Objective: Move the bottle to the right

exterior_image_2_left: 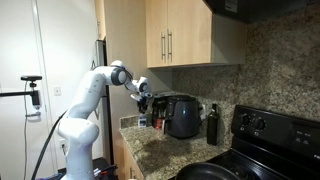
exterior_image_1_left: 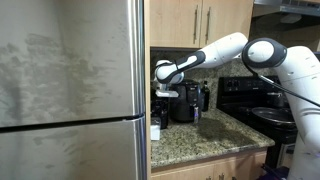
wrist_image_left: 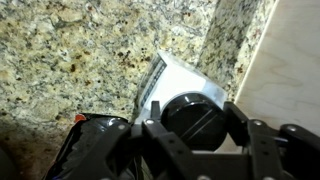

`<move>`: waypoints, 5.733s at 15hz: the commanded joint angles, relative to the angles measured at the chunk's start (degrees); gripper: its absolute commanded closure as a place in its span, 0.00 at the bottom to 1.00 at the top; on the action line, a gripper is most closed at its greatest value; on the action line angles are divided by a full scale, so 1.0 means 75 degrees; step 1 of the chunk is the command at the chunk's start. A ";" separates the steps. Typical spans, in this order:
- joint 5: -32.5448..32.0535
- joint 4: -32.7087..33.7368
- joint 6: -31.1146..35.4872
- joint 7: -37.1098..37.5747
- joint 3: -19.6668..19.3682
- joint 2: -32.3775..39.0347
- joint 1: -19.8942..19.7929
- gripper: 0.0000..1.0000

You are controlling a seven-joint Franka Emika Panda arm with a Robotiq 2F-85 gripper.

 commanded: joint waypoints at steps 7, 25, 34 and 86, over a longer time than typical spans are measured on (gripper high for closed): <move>-0.0280 -0.2014 0.1642 0.2568 -0.0830 -0.1799 -0.0093 0.62; 0.3163 -0.3382 0.1629 -0.0487 0.0038 -0.2716 -0.0851 0.00; -0.0104 -0.1567 0.2387 0.0972 -0.0038 -0.1040 -0.0032 0.00; 0.2008 -0.6215 0.5425 0.1515 0.0056 -0.4656 -0.0593 0.62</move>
